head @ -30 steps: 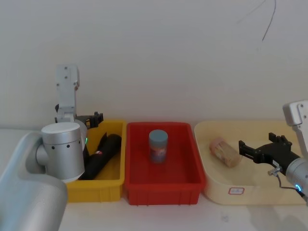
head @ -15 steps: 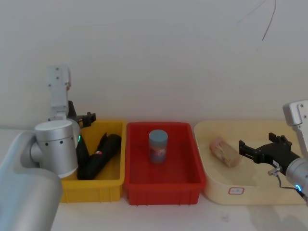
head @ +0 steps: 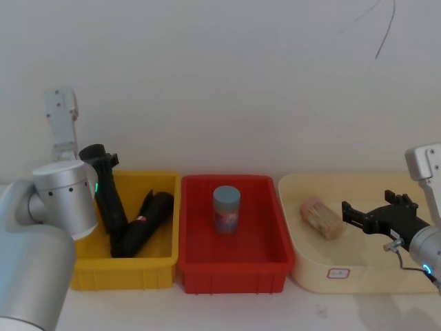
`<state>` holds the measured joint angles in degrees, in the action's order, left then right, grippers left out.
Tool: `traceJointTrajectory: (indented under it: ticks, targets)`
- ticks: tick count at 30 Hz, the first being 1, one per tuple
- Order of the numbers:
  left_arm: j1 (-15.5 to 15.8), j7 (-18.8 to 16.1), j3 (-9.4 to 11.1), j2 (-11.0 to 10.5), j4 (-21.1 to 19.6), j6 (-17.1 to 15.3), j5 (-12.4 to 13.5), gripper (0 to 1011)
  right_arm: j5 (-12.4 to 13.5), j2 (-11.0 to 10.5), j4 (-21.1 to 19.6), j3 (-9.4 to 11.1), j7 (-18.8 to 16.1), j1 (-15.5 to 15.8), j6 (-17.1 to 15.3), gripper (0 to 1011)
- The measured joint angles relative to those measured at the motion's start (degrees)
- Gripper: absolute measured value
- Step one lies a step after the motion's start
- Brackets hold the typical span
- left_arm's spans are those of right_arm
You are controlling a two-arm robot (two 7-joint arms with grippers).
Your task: Pick up the garbage bag with the one hand and transfer it to the other hand.
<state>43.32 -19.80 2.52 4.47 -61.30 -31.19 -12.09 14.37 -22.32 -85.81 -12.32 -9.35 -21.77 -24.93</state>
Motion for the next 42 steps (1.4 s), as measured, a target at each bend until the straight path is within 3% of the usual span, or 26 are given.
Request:
traceJointTrajectory:
  ticks: [16,31,42]
  targets:
    - [5.16,1.71,-2.15,-0.22,8.56,1.47,-0.89,1001,0.0,0.0,0.0,0.0,0.0,0.0,0.0,1001]
    - [10.37,5.92,-5.05,0.27,18.48,4.0,-3.42,1001,0.0,0.0,0.0,0.0,0.0,0.0,0.0,1001]
    - [12.53,6.69,-6.12,0.59,21.78,5.35,-3.81,1001,0.0,0.0,0.0,0.0,0.0,0.0,0.0,1001]
